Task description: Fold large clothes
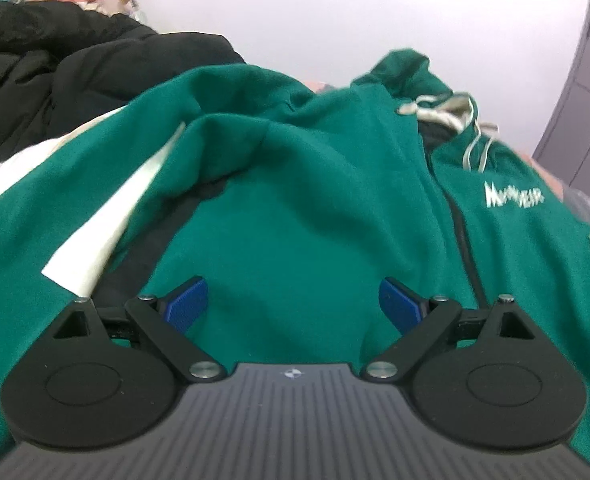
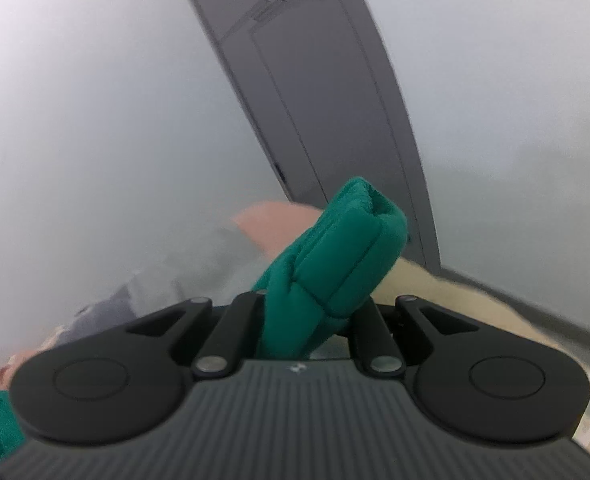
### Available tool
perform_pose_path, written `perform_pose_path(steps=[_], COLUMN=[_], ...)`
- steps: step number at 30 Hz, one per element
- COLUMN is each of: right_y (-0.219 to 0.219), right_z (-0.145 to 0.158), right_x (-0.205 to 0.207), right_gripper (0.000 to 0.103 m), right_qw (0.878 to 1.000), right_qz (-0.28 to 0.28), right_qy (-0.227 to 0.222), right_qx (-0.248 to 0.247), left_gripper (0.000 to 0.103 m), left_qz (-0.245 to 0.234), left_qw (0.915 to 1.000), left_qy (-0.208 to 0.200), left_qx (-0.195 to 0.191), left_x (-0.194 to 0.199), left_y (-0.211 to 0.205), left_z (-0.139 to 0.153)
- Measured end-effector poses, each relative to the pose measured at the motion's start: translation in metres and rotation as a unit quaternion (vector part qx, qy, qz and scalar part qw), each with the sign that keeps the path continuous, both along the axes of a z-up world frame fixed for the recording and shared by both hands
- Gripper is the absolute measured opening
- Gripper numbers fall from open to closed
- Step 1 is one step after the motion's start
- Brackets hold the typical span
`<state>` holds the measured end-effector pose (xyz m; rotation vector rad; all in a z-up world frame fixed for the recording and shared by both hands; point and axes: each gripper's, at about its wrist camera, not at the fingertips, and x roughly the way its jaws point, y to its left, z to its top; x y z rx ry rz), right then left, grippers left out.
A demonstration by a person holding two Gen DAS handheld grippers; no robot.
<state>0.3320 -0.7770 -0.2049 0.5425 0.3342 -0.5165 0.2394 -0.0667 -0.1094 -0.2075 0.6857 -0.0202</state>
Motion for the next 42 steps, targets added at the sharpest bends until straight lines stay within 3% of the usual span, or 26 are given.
perform_pose_path(steps=[3,9,12,13,16,20,24,27,32,37,42], right_y=[0.031,0.134,0.203,0.220,0.287,0.375,0.448,0.501,0.556,0.601,0.622], right_z=[0.047,0.149,0.193,0.212,0.245,0.266,0.260,0.239,0.183,0.125,0.082], right_x=[0.003,0.000,-0.003,-0.026,-0.046,-0.059,-0.066,-0.073,-0.082,-0.103,-0.106], right_gripper=[0.011,0.011,0.011,0.011,0.011,0.011,0.012,0.013,0.013,0.013,0.014], right_qw=[0.998,0.984,0.971,0.967,0.951,0.928,0.906,0.899,0.892,0.880,0.872], right_qz=[0.030,0.114,0.161,0.174,0.218,0.277,0.333,0.354,0.394,0.433,0.458], right_qy=[-0.021,-0.067,-0.084,-0.090,-0.107,-0.122,-0.121,-0.104,-0.084,-0.040,0.018], right_qx=[-0.044,-0.123,-0.158,-0.165,-0.188,-0.215,-0.234,-0.235,-0.206,-0.190,-0.170], left_gripper=[0.095,0.095,0.095,0.095,0.095,0.095,0.095,0.095,0.095,0.095,0.095], left_qz=[0.004,-0.016,-0.021,-0.021,-0.018,-0.007,0.006,0.011,0.017,0.038,0.021], left_qw=[0.9990,0.9994,0.9984,0.9979,0.9965,0.9941,0.9915,0.9877,0.9753,0.9704,0.9688], left_qy=[0.013,-0.004,-0.012,-0.016,-0.026,-0.042,-0.058,-0.064,-0.091,-0.091,-0.081], left_qx=[-0.042,-0.029,-0.052,-0.059,-0.078,-0.099,-0.117,-0.142,-0.201,-0.220,-0.233], left_x=[-0.006,-0.028,-0.036,-0.038,-0.045,-0.053,-0.061,-0.065,-0.075,-0.077,-0.072], left_y=[0.012,0.018,0.028,0.032,0.046,0.068,0.094,0.112,0.144,0.166,0.162], left_z=[0.006,0.022,0.026,0.028,0.033,0.041,0.048,0.051,0.058,0.049,0.041])
